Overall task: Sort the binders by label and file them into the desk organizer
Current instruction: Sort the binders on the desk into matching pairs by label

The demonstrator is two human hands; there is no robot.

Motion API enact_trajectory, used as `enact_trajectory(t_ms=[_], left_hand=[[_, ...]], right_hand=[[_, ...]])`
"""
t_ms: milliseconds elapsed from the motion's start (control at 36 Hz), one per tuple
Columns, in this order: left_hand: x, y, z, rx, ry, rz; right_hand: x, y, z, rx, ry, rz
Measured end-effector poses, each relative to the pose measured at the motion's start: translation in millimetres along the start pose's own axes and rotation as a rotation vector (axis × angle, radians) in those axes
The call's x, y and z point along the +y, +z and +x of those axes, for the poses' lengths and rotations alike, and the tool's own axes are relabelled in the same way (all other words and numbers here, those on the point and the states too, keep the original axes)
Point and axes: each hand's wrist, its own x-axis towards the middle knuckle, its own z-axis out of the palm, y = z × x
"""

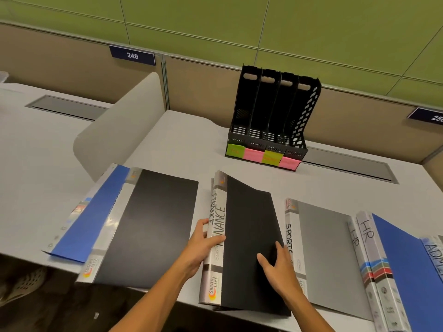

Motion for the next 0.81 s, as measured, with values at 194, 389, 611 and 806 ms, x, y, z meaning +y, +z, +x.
enact_trajectory(t_ms=[194, 389, 611, 806], left_hand=[[23, -27, -10, 0.048, 0.08, 0.093], [30, -43, -20, 0.079, 0.177, 0.117], [24, -53, -21, -0.014, 0.138, 0.105], [4, -52, -19, -0.082, 0.15, 0.199]], right_hand=[[-6, 5, 0, 0.017, 0.015, 0.0], [-22, 11, -1, -0.087, 0.058, 0.347], [-11, 6, 6, -0.073, 0.095, 0.538], [-4, 5, -1, 0.009, 0.045, 0.548]])
